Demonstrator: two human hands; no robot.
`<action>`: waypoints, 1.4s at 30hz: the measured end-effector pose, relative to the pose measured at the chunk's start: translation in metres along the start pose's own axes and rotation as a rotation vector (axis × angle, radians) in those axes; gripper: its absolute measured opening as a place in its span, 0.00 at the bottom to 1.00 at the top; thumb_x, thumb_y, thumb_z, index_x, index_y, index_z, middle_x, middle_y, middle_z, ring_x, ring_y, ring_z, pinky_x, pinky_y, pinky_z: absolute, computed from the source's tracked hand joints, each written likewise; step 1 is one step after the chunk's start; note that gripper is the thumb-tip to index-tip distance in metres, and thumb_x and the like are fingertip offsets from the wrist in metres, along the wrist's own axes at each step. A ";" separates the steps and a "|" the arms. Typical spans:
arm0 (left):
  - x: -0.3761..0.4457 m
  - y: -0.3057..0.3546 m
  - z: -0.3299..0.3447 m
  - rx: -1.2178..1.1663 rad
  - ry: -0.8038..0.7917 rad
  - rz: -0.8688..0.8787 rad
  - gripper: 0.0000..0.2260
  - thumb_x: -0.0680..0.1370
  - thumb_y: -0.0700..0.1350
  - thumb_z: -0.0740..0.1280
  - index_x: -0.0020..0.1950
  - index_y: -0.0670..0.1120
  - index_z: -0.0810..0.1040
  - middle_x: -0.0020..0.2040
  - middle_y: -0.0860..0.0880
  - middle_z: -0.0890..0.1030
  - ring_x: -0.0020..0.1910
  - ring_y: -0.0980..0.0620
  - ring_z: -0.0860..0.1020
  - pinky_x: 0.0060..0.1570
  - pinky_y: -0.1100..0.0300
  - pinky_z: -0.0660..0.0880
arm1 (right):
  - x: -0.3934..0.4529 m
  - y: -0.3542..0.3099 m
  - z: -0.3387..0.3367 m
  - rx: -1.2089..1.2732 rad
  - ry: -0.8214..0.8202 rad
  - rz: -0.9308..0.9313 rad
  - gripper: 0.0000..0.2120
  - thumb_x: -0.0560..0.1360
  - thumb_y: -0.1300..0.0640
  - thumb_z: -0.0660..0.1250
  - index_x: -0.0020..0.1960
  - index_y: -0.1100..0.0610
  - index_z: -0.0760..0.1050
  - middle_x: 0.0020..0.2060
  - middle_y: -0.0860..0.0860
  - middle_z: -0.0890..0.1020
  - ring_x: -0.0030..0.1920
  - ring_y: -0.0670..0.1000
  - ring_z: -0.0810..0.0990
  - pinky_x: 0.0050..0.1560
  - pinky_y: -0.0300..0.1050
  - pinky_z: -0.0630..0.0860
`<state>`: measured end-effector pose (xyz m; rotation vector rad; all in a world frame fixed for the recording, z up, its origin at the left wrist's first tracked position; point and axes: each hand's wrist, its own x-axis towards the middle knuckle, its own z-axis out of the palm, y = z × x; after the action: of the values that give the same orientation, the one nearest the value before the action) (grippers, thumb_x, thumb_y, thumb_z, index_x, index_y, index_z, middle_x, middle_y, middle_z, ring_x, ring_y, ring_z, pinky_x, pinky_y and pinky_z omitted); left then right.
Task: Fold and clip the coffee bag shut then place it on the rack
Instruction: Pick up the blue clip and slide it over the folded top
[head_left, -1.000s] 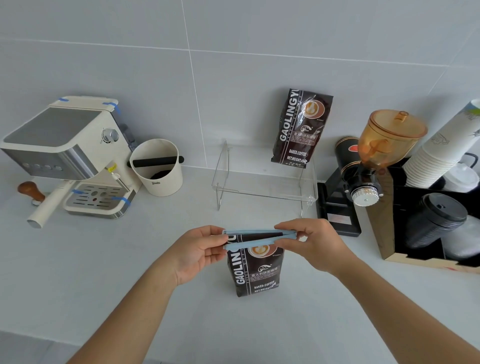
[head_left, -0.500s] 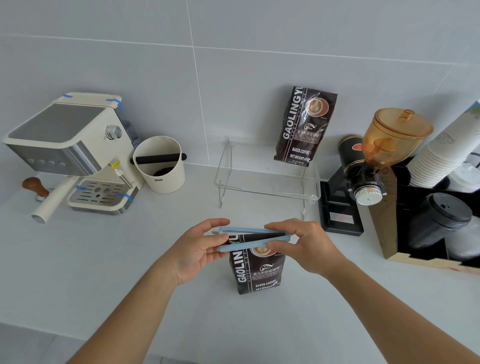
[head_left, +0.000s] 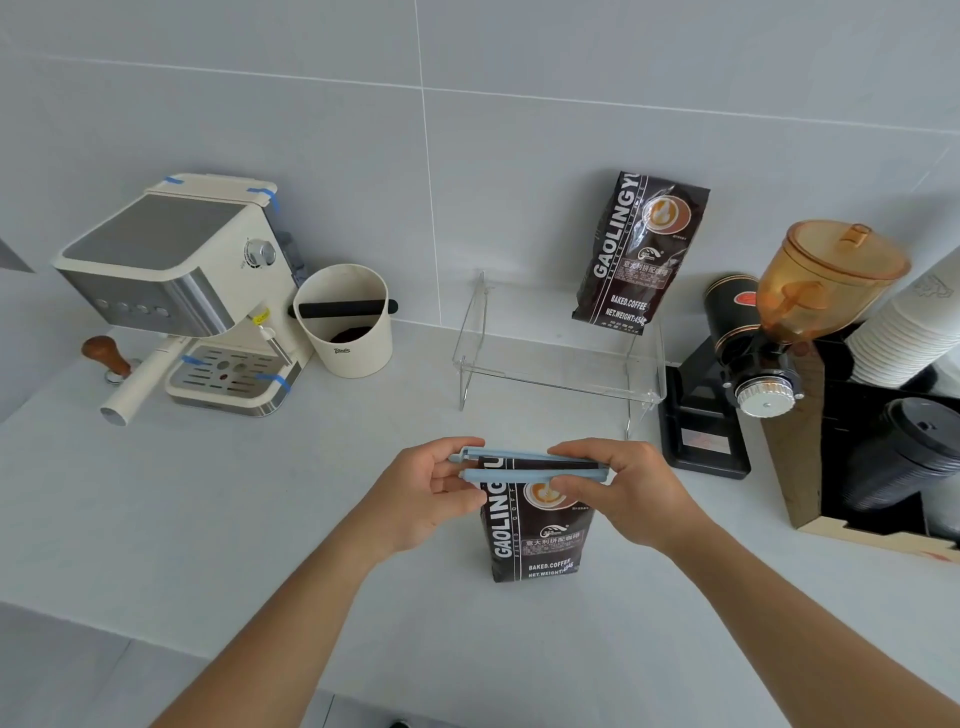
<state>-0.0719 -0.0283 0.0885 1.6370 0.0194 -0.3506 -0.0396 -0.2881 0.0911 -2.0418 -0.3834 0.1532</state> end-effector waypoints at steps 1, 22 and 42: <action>0.000 -0.001 0.000 0.045 0.025 0.026 0.20 0.71 0.37 0.74 0.56 0.58 0.80 0.48 0.53 0.87 0.48 0.53 0.84 0.49 0.60 0.77 | 0.000 0.000 0.001 0.002 0.006 -0.002 0.16 0.69 0.52 0.76 0.44 0.30 0.79 0.43 0.30 0.83 0.46 0.37 0.83 0.41 0.29 0.77; 0.010 -0.017 -0.016 0.573 0.083 0.437 0.08 0.75 0.55 0.67 0.52 0.56 0.78 0.43 0.50 0.83 0.43 0.54 0.81 0.45 0.58 0.76 | -0.005 0.001 0.000 -0.160 0.035 -0.083 0.10 0.71 0.53 0.75 0.51 0.52 0.84 0.36 0.31 0.82 0.42 0.37 0.82 0.40 0.28 0.75; -0.002 -0.017 0.000 0.476 0.169 0.393 0.05 0.77 0.44 0.68 0.50 0.48 0.83 0.40 0.57 0.85 0.40 0.60 0.84 0.43 0.65 0.78 | -0.017 -0.004 0.012 -0.265 0.172 -0.147 0.07 0.71 0.55 0.75 0.48 0.53 0.83 0.35 0.45 0.84 0.42 0.43 0.81 0.33 0.30 0.74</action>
<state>-0.0779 -0.0261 0.0723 2.0854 -0.2735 0.0966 -0.0596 -0.2822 0.0884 -2.2563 -0.4630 -0.1709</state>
